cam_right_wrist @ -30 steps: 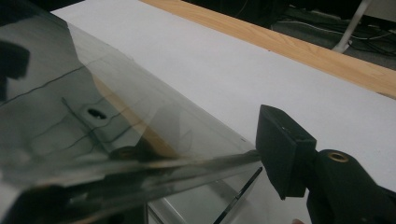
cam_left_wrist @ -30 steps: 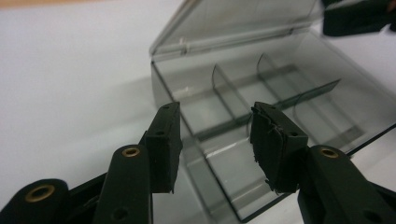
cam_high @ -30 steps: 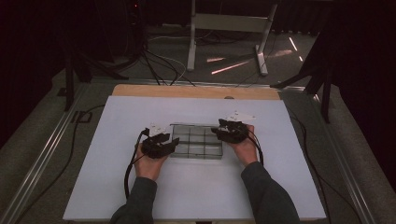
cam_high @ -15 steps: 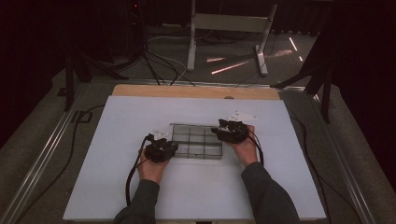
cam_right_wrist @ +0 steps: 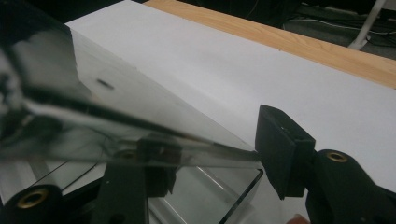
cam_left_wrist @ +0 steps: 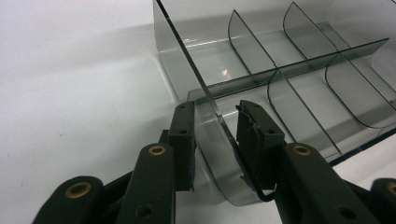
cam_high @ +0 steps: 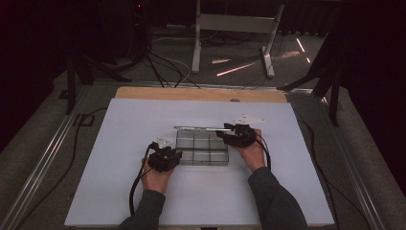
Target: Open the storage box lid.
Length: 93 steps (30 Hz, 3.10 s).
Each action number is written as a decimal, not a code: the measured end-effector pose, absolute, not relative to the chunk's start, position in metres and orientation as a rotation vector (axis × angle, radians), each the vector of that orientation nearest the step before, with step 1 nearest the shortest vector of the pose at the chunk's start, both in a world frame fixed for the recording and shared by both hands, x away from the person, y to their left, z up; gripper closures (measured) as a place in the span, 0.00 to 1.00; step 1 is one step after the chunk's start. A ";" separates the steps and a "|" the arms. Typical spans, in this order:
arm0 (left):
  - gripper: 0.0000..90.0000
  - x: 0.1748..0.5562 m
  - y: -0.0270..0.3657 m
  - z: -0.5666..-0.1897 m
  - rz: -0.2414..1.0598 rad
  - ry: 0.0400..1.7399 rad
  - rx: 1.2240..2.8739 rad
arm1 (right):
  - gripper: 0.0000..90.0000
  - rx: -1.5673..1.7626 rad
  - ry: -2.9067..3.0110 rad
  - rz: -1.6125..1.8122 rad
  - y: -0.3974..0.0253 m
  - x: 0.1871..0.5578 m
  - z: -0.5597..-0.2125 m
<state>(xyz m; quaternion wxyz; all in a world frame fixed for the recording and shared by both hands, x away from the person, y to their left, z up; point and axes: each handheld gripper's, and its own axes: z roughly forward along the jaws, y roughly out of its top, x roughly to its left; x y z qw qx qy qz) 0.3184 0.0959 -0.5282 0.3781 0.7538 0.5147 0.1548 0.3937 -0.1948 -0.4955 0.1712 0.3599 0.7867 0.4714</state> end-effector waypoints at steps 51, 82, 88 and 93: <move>0.75 0.296 0.089 -0.526 0.377 1.316 1.960 | 0.72 1.299 2.151 1.395 -0.203 0.403 -0.497; 0.77 0.300 0.089 -0.528 0.373 1.305 1.960 | 0.59 1.406 2.168 1.328 -0.199 0.412 -0.505; 0.75 0.299 0.087 -0.528 0.373 1.310 1.957 | 0.53 1.473 2.181 1.315 -0.199 0.414 -0.509; 0.74 0.297 0.086 -0.526 0.379 1.312 1.957 | 0.49 1.503 2.193 1.300 -0.198 0.416 -0.511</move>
